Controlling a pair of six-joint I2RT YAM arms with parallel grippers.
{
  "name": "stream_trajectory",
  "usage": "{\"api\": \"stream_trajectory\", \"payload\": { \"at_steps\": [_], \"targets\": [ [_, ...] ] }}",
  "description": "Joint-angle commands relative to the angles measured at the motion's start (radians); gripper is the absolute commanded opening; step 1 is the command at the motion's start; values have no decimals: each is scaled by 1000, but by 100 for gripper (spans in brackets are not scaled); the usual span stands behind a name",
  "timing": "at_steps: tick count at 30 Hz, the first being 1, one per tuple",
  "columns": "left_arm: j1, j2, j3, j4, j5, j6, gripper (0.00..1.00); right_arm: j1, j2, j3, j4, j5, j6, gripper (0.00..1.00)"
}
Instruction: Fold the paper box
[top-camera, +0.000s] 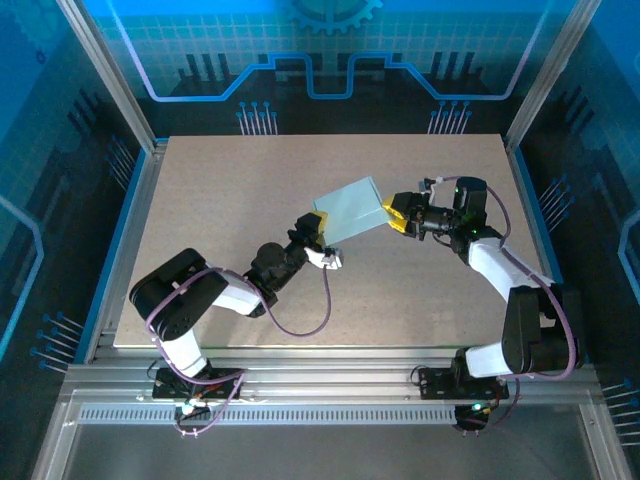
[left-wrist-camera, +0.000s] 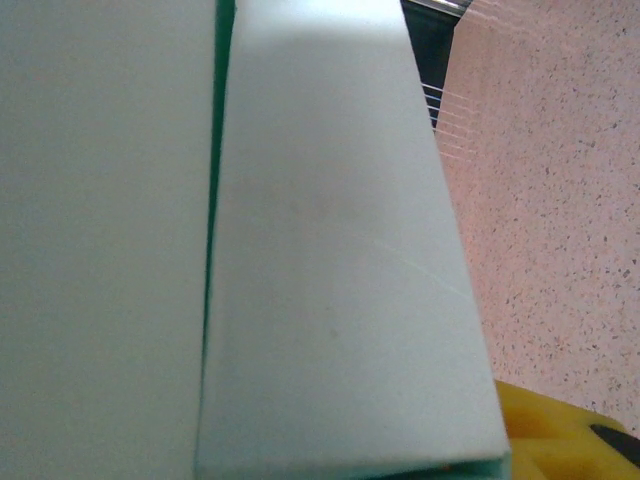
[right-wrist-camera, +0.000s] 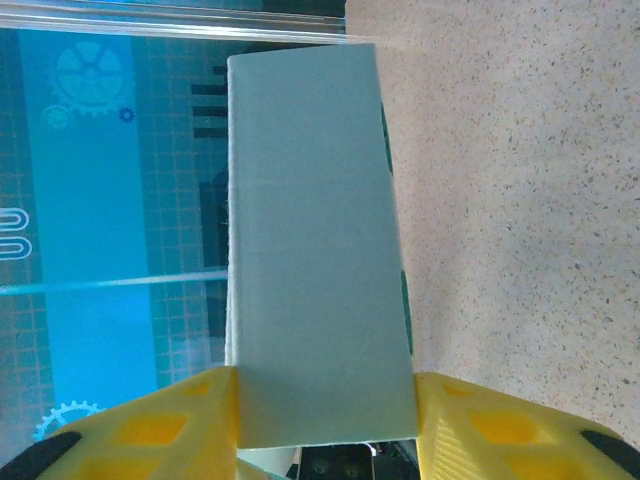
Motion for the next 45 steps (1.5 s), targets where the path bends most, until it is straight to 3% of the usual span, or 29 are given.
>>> {"api": "stream_trajectory", "payload": {
  "at_steps": [1,8,12,19,24,29,31,37,45],
  "targets": [
    [-7,10,10,34,-3,-30,43,6,5,21,-26,-15,-6,49],
    [-7,53,1,33,-39,-150,49,-12,-28,28,-73,11,-25,74],
    [-7,32,-24,23,-49,-257,48,-53,-89,74,-253,77,-177,79],
    [-5,-75,-38,-260,5,-523,50,-69,-210,212,-603,273,-547,80],
    [15,-200,-32,-551,174,-725,49,-53,-283,263,-735,376,-754,79],
    [27,-285,-32,-700,249,-763,44,33,-322,313,-846,568,-953,78],
    [32,-295,4,-789,248,-777,35,41,-313,310,-847,582,-960,78],
    [46,-309,8,-783,235,-820,38,51,-268,275,-792,532,-926,78],
    [91,-378,-89,-527,370,-1035,38,57,-221,227,-702,439,-970,78]
  ]
}}
